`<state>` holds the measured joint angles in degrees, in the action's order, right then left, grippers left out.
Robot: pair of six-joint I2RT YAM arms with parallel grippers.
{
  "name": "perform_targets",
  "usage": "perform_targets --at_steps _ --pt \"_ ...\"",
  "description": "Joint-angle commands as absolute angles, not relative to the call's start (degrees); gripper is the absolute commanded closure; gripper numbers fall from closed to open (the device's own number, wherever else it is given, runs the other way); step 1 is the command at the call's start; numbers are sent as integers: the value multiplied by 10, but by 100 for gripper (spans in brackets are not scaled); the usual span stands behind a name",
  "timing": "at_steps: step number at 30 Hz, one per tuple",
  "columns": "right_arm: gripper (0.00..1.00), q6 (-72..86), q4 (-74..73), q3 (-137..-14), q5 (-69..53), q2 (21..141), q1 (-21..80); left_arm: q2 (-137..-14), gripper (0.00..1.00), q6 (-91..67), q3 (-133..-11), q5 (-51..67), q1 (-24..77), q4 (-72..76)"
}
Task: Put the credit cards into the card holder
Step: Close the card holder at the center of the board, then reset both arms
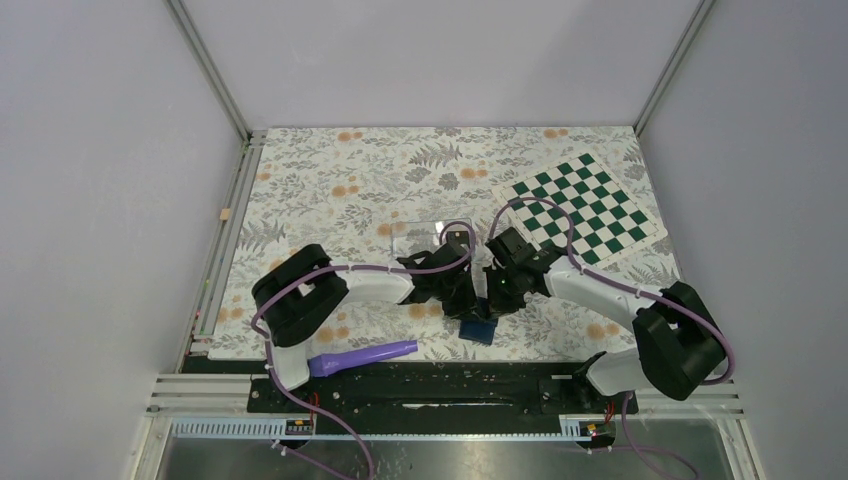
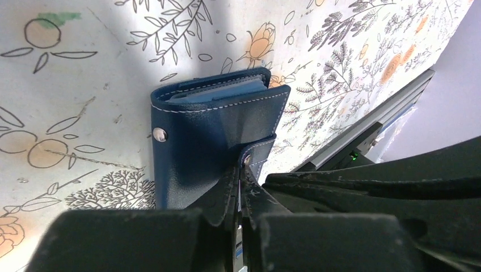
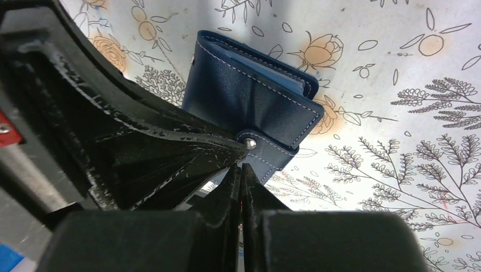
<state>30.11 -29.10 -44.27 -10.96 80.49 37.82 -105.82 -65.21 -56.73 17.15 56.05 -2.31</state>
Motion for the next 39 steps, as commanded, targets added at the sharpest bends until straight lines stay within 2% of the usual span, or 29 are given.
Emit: perform_targets --at_steps 1,5,7,11,15,25,28,30,34,36,39 --pt "100 300 -294 -455 -96 787 380 -1055 97 -617 -567 115 564 -104" --pt "100 300 -293 -457 -96 794 378 -1037 77 -612 -566 109 565 -105" --pt "100 297 -293 -458 -94 804 378 -1024 70 -607 -570 101 565 -108" --pt "100 290 -283 -457 -88 826 378 -1005 64 -593 -579 97 566 -104" --pt "100 292 -271 -456 -100 837 378 -978 63 -593 -571 96 565 -77" --pt "99 300 -274 -457 -104 806 378 -913 56 -592 -539 82 559 -36" --pt "87 299 -282 -458 -90 787 377 -876 47 -590 -504 73 548 -5" --pt "72 301 -286 -457 -74 771 377 -844 42 -583 -471 70 534 28" --pt "41 304 -288 -444 -47 731 360 -758 21 -550 -405 41 497 48" --pt "31 298 -289 -435 -35 713 339 -710 14 -525 -366 29 460 43" --pt "19 277 -285 -417 -11 683 293 -632 7 -475 -326 19 399 19"
